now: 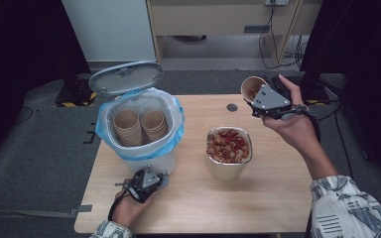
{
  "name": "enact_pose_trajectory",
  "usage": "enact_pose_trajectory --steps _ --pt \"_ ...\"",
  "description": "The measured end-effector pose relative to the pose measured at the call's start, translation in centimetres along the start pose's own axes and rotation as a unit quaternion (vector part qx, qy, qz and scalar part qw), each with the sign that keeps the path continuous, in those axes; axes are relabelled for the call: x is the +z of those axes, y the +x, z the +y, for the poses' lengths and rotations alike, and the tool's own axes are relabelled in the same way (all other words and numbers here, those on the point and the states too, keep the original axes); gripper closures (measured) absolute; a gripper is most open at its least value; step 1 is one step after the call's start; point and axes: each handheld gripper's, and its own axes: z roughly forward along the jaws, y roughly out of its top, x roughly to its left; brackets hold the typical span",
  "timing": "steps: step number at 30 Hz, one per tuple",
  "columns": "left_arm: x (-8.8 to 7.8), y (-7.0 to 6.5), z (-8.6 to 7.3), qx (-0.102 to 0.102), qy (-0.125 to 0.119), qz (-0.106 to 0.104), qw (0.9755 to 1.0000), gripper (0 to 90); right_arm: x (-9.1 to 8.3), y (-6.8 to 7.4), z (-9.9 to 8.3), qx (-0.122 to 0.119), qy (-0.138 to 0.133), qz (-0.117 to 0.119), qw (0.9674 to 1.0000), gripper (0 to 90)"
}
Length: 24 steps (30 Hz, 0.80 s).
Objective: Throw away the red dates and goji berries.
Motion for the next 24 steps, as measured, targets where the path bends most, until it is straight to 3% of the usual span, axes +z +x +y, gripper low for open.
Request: enact_pose_trajectory --steps 11,24 --pt "0.0 0.01 0.0 -0.001 0.0 0.0 1.0 89.9 0.07 -0.28 -0.13 -0.01 0.012 -0.002 0.9999 30.3" --pt "0.0 0.02 -0.01 -0.002 0.0 -0.001 1.0 89.9 -0.01 -0.27 0.05 -0.066 0.029 -0.014 0.9973 30.3"
